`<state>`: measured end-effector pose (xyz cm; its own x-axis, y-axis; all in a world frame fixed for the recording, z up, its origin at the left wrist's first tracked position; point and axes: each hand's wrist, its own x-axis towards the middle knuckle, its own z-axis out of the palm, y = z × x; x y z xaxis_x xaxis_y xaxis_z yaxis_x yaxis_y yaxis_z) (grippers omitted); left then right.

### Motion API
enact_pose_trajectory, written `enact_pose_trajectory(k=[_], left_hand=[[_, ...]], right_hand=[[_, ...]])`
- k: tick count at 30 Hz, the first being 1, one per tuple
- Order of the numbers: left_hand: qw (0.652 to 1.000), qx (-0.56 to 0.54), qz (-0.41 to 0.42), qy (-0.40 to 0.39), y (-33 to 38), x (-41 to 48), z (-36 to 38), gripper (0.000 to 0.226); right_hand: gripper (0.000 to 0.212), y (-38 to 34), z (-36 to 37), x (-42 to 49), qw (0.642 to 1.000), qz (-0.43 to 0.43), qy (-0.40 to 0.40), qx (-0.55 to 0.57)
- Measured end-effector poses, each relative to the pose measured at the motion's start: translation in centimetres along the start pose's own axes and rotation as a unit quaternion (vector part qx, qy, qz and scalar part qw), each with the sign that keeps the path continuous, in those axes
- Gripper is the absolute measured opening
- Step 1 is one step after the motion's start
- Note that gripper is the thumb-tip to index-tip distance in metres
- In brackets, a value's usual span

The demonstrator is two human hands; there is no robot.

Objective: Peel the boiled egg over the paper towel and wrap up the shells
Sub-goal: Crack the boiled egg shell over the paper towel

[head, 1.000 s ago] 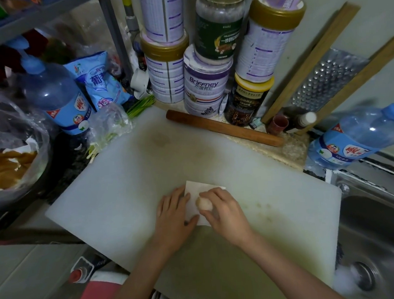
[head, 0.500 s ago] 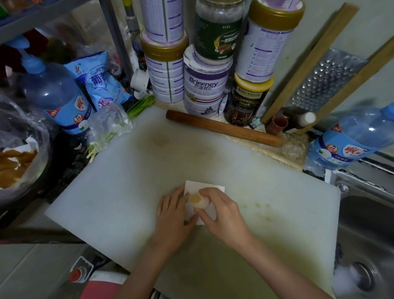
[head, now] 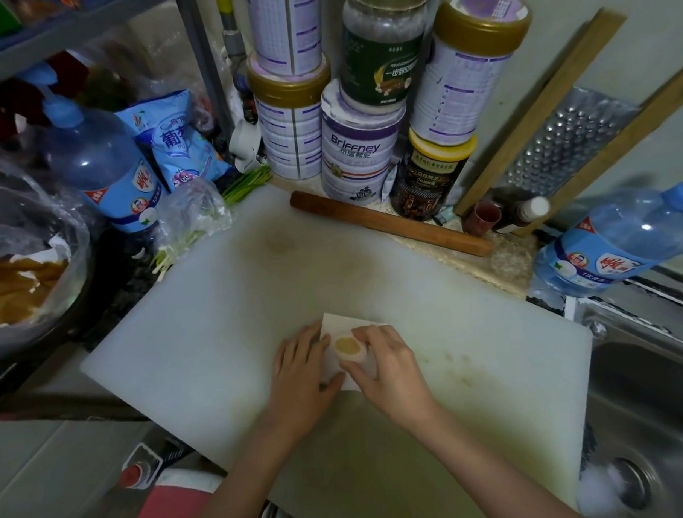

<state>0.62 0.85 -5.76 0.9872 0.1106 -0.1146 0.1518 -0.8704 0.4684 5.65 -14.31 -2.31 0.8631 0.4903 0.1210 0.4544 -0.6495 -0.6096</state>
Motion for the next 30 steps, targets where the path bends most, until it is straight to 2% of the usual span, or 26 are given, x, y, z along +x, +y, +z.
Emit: enact_pose_trajectory(k=[4,7,12,15,18,23,27,30], left_hand=[[1.000,-0.003,0.004,0.007,0.1,-0.1,-0.2,0.061],[1.000,-0.002,0.006,0.009,0.1,-0.1,-0.3,0.060],[1.000,-0.005,0.003,0.003,0.1,0.0,-0.3,0.063],[1.000,0.000,0.004,-0.001,0.0,-0.1,-0.2,0.063],[1.000,-0.003,0.008,0.007,-0.1,-0.2,-0.2,0.061],[1.000,-0.003,0.011,0.027,0.1,-0.1,-0.2,0.058],[1.000,-0.005,0.011,0.023,0.0,-0.1,0.0,0.059],[0.999,-0.001,0.017,0.029,0.0,-0.1,-0.1,0.058]], right_hand=[[0.029,0.2,0.3,-0.2,1.000,0.023,-0.019,-0.010],[0.029,-0.2,0.2,0.0,0.999,0.002,-0.026,-0.034],[0.038,-1.4,-0.1,0.0,0.997,0.019,0.044,0.055],[0.047,-1.5,-0.4,0.0,0.997,0.002,0.040,0.070],[0.042,-1.1,-0.5,0.1,0.995,0.011,0.051,0.090],[0.041,-0.3,0.0,-0.5,0.999,-0.032,-0.016,0.025],[0.045,-0.4,-0.2,0.0,0.999,-0.017,0.028,0.043],[0.046,-0.2,-0.2,-0.1,0.999,-0.028,0.000,0.033]])
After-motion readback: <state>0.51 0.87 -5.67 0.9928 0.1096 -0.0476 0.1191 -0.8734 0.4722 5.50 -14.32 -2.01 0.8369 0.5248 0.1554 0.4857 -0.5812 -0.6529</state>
